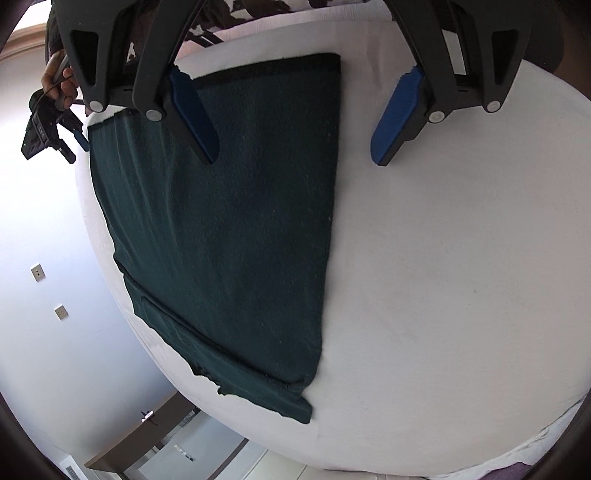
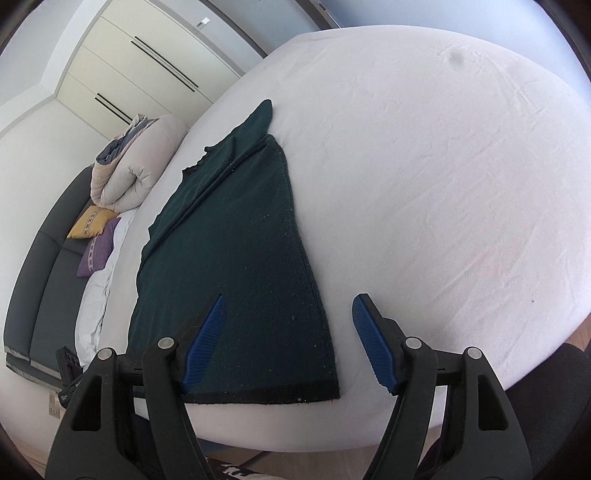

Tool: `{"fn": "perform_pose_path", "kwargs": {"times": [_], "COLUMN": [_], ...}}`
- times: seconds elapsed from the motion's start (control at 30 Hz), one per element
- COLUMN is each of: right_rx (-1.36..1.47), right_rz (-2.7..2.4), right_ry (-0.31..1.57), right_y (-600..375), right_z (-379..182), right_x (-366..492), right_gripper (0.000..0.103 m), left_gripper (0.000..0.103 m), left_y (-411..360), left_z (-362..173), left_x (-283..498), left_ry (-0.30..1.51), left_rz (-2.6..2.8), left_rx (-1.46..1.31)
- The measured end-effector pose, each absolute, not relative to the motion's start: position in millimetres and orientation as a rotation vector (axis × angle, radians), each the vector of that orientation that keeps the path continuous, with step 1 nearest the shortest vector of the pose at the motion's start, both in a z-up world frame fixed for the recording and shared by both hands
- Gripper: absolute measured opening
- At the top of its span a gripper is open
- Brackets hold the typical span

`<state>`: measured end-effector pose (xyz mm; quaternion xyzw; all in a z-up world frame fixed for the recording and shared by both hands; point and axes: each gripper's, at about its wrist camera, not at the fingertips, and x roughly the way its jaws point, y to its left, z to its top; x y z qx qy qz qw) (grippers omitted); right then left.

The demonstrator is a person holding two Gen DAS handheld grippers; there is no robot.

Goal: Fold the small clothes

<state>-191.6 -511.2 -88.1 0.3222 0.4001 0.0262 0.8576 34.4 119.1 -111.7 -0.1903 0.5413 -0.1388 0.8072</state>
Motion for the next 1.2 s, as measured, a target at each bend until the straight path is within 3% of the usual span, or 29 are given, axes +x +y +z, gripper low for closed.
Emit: {"fn": "perform_pose_path", "kwargs": {"times": [0.23,0.47,0.87,0.97,1.03,1.2], "right_rx": [0.748,0.820,0.876,0.884,0.900,0.942], "right_rz": [0.093,0.123,0.115,0.118,0.123,0.145], "right_ry": [0.868,0.875,0.880,0.880,0.880,0.874], "right_y": [-516.1,-524.5,-543.8,-544.0,-543.6,-542.8], "right_z": [-92.8,-99.3,-96.9,-98.3,-101.4,-105.8], "right_x": [-187.9,-182.9,-183.8,-186.3,-187.5,-189.0], "right_gripper": [0.067,0.066,0.066,0.066,0.066,0.066], "left_gripper": [0.074,0.073,0.039,0.045,0.062,0.075], "left_y": [128.4,123.8,148.5,141.9,139.5,147.0], "left_z": [-114.2,-116.4,-127.1,-123.4,-126.7,-133.7], "left_x": [30.4,37.7,39.8,34.6,32.5,36.4], "left_ry": [1.220,1.285,1.311,1.298,1.288,1.274], "left_rz": [-0.314,-0.381,-0.339,-0.341,-0.379,-0.424], "left_rx": [-0.476,-0.535,-0.668,-0.634,-0.675,-0.821]}}
